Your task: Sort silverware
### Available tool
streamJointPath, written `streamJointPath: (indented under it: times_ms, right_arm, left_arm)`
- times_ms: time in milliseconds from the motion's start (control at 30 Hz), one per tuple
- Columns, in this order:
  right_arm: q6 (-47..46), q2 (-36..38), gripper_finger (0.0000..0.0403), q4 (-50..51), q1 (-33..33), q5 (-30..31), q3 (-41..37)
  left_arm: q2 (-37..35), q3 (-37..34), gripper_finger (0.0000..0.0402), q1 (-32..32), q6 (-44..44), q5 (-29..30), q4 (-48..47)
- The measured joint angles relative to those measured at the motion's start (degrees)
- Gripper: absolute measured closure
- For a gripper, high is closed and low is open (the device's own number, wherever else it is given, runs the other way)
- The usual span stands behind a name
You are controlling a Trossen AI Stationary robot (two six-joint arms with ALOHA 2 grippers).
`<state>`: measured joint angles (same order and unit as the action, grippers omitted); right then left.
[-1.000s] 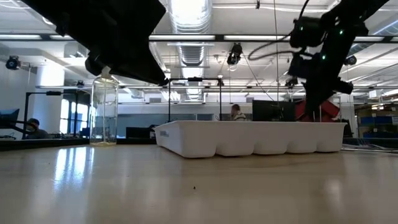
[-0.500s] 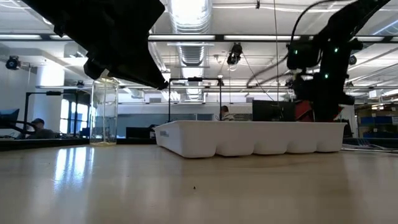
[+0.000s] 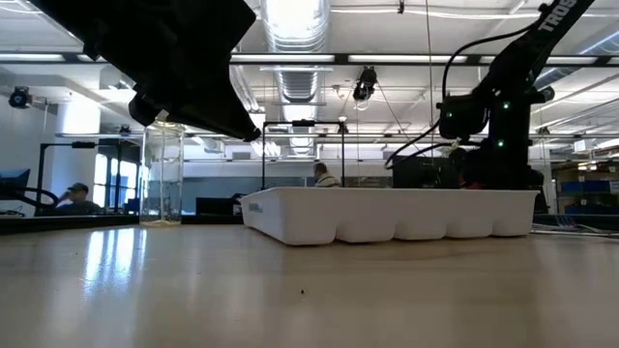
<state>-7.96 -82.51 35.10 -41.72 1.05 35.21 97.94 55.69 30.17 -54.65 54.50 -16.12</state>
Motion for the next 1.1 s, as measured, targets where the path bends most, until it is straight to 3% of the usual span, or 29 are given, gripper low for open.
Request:
streamJointPath:
  times_ms: [200,367,567,833,1100]
  right_arm:
    - [0.3,-1.7,0.0396,-0.9,-1.0,-0.9,0.2]
    - [-1.4,1.0,0.0401,0.1,-1.0,0.6,0.0]
    - [-5.7,9.2,0.0402,7.2,1.1,1.3,1.5]
    - [-15.2,18.4,0.0403,11.8,9.6,0.4,5.3]
    - [-26.1,17.6,0.0403,7.0,23.9,0.0,10.8]
  left_arm:
    - [0.0,-0.7,0.0377,0.0,-1.1,0.0,0.2]
    - [0.0,-1.8,0.0377,0.0,-1.6,0.0,0.2]
    - [0.0,-2.6,0.0377,0.0,-1.6,0.0,-1.0]
    - [0.2,-3.2,0.0377,-0.5,-3.4,0.4,-4.2]
    - [4.4,-4.6,0.0377,-0.7,-3.4,-0.1,-3.5]
